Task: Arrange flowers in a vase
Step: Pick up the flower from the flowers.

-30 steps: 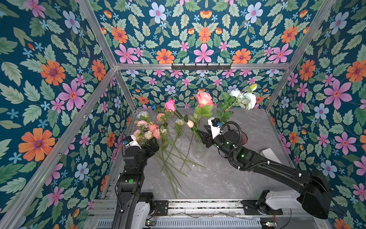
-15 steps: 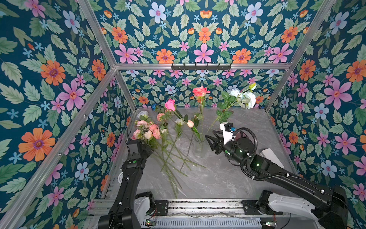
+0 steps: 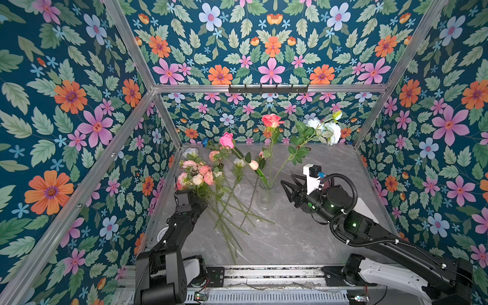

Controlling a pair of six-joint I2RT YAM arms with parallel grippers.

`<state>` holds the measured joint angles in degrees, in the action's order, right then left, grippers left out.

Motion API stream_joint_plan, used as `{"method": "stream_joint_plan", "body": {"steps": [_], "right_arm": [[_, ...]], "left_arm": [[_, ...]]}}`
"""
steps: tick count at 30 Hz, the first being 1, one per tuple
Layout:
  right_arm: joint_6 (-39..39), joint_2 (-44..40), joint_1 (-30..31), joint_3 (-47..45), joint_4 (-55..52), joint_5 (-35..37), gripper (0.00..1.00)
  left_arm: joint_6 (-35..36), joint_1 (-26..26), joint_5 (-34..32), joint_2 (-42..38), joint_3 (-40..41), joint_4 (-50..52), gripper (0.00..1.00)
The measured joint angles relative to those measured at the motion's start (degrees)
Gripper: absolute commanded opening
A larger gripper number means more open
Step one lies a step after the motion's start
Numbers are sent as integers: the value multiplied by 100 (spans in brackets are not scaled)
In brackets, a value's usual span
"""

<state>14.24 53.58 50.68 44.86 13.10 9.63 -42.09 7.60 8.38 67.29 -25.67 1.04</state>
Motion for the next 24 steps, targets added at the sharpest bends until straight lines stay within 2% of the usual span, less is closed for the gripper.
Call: {"method": "stream_joint_plan", "body": {"steps": [3, 4, 6, 8, 12, 16, 24], "right_arm": [[-17, -39, 0, -15, -2, 44, 58], [-42, -42, 0, -15, 2, 52, 58], [-57, -39, 0, -15, 0, 81, 58], [-59, -37, 0, -15, 0, 103, 58], [-74, -50, 0, -15, 0, 105, 58], [-79, -76, 0, -9, 0, 107, 58], [-76, -11, 0, 162, -4, 105, 59]], "left_arm": [[0, 0, -103, 79, 70, -61, 31], [-2, 0, -111, 107, 90, -96, 27], [-11, 0, -149, 146, 131, -181, 16], [-37, 0, -190, 140, 133, -212, 0], [-63, -9, -304, -92, 61, -208, 0], [-50, -4, -459, -787, -190, 114, 0], [356, -15, -909, -2284, -1351, 1150, 0]]}}
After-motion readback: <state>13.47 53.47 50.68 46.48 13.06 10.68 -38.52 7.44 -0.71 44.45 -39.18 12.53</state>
